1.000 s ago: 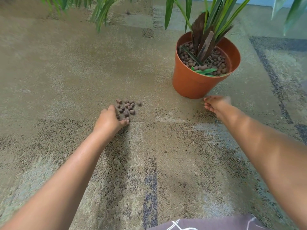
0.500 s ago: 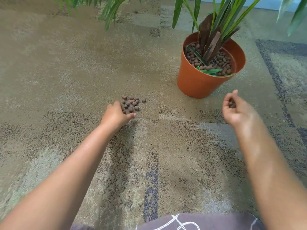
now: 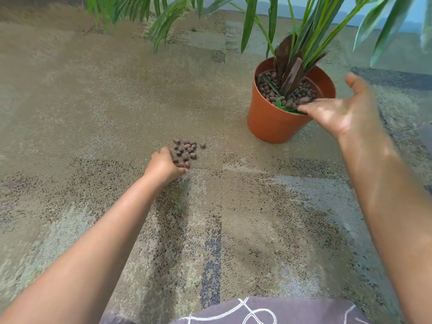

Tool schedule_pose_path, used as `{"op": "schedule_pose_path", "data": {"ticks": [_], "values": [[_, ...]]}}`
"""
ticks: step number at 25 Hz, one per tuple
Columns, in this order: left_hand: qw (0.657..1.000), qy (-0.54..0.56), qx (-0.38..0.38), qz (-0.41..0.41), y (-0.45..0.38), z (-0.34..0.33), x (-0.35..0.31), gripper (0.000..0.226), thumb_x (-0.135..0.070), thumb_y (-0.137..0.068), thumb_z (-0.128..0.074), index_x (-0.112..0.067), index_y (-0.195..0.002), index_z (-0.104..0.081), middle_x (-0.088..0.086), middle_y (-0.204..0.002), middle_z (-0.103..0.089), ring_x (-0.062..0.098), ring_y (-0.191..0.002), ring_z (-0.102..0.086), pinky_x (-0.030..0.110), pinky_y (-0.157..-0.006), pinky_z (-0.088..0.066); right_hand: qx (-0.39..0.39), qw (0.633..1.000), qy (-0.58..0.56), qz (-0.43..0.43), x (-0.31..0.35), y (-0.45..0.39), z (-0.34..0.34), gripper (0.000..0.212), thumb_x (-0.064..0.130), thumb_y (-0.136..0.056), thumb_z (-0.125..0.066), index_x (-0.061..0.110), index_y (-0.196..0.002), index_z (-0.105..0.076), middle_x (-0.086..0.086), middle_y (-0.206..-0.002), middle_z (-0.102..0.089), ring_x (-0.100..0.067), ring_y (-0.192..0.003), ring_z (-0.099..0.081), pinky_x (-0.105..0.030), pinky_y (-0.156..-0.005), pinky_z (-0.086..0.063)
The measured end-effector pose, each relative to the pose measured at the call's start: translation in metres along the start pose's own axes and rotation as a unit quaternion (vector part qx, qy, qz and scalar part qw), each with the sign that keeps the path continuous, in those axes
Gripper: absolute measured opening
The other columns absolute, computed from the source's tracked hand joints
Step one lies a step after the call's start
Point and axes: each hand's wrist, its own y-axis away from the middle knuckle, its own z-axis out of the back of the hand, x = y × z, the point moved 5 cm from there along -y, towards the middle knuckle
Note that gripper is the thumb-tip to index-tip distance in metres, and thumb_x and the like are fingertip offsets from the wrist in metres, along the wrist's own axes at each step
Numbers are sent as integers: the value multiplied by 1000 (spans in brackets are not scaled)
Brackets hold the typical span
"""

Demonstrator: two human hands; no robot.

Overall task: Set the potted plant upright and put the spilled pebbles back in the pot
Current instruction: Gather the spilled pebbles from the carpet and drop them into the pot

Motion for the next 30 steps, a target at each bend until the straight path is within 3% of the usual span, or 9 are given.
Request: {"op": "schedule_pose_path", "data": {"ticks": [2,4,7,9,13,17,21,25,30], "values": [[1000,4,-5,-10,-1,2,3,52,-17,-75,-73,-10,-119,-45,14,-123,-51,24,-99,-54,33,-84,-48,19,1000,-15,4,1,3,3,83,30,-91,-52,-15,-138,-1,-37,-140,-16,-48,-131,-19,-56,-108,-16],[1000,0,-18,-25,-1,4,6,40,-11,-78,-70,-11,-112,-48,12,-115,-56,21,-88,-54,26,-68,-42,54,998,-21,-2,-5,8,8,74,30,-92,-52,-11,-140,-14,-36,-141,-25,-45,-131,-29,-53,-105,-29],[997,-10,-49,-64,-1,5,7,28,-13,-81,-67,-14,-106,-55,8,-111,-58,19,-86,-52,28,-69,-39,110,993,12,-46,-45,20,20,37,29,-93,-47,0,-116,-51,-19,-113,-65,-30,-107,-63,-44,-89,-52],[993,-31,-69,-90,2,3,6,28,-16,-81,-67,-16,-108,-57,7,-112,-54,18,-89,-49,29,-74,-40,106,988,31,-108,-91,29,40,27,29,-93,-47,7,-103,-58,-12,-102,-71,-25,-97,-68,-44,-88,-52],[991,-36,-78,-100,3,0,4,29,-14,-81,-66,-18,-108,-57,4,-109,-49,20,-93,-49,31,-80,-42,37,971,70,-225,-179,46,91,29,31,-90,-53,8,-107,-58,-13,-111,-68,-29,-103,-65,-45,-90,-51],[986,-72,-53,-138,3,-7,0,35,-8,-82,-63,-17,-114,-54,9,-116,-49,26,-100,-54,35,-84,-47,-3,969,62,-238,-201,53,121,35,32,-88,-54,12,-117,-56,-13,-116,-67,-30,-104,-64,-47,-91,-49],[983,-66,-68,-155,2,-8,0,26,-7,-82,-60,-17,-105,-54,10,-103,-53,24,-87,-52,30,-70,-42,4,973,35,-227,-199,54,124,37,30,-88,-54,13,-121,-54,-12,-116,-67,-31,-105,-64,-48,-91,-48],[992,61,-72,-87,7,-5,-3,20,-8,-82,-63,-16,-99,-55,8,-94,-60,14,-67,-51,24,-53,-38,-1,970,44,-240,-203,55,122,34,29,-90,-53,13,-120,-55,-12,-116,-67,-30,-104,-64,-48,-91,-48],[980,52,-54,-186,47,-21,-60,16,-8,-83,-61,-14,-97,-58,1,-94,-61,11,-75,-57,25,-69,-53,-10,965,88,-249,-203,51,121,27,26,-94,-49,12,-114,-59,-14,-114,-67,-29,-101,-66,-45,-91,-49]]}}
